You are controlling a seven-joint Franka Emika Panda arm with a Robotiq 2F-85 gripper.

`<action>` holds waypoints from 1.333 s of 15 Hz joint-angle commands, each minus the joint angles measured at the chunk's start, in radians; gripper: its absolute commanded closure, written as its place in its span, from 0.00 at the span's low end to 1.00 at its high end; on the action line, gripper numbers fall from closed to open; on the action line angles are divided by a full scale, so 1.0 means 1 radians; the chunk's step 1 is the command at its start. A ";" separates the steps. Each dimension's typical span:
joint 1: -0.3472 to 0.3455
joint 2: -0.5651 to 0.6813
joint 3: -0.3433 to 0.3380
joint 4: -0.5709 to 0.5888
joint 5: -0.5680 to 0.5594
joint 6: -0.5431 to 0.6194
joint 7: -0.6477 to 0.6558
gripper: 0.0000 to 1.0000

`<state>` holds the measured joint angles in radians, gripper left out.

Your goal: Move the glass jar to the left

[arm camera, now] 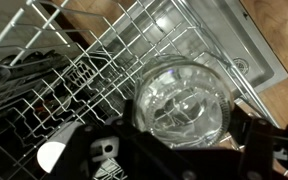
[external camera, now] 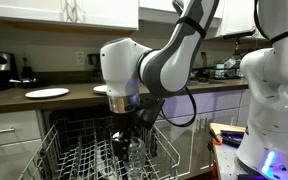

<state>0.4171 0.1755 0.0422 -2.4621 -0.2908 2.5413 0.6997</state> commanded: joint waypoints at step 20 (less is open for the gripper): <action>-0.144 0.041 0.011 0.173 -0.134 0.045 -0.121 0.39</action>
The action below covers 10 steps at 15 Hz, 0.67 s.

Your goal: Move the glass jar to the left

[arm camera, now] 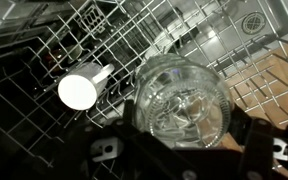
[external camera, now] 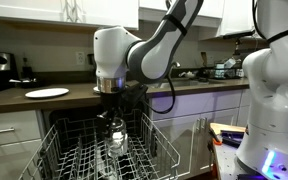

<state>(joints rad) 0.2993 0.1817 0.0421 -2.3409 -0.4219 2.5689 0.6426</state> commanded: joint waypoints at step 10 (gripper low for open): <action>-0.025 0.152 0.002 0.210 0.035 0.030 -0.207 0.39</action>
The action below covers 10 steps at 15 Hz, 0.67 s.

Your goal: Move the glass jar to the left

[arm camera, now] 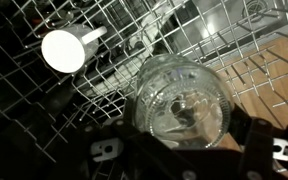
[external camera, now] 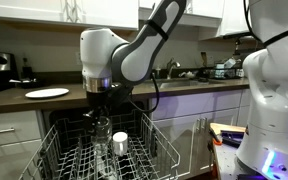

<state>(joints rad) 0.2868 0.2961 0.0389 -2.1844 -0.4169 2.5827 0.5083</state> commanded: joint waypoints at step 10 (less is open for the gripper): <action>-0.039 0.115 0.025 0.123 0.182 0.059 -0.260 0.39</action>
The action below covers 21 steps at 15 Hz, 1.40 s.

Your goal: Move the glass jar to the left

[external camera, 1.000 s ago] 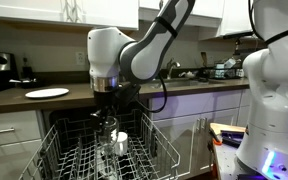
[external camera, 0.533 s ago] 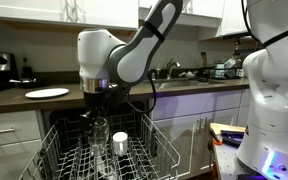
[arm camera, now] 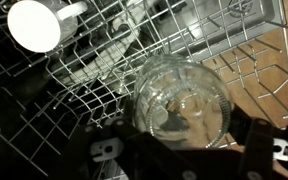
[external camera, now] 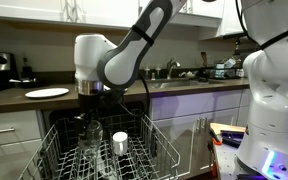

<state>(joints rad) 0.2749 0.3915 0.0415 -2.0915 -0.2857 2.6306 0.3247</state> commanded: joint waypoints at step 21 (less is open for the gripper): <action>-0.049 0.170 0.065 0.203 0.137 -0.015 -0.249 0.39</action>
<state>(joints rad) 0.2483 0.5332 0.0821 -1.9355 -0.1865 2.6349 0.1402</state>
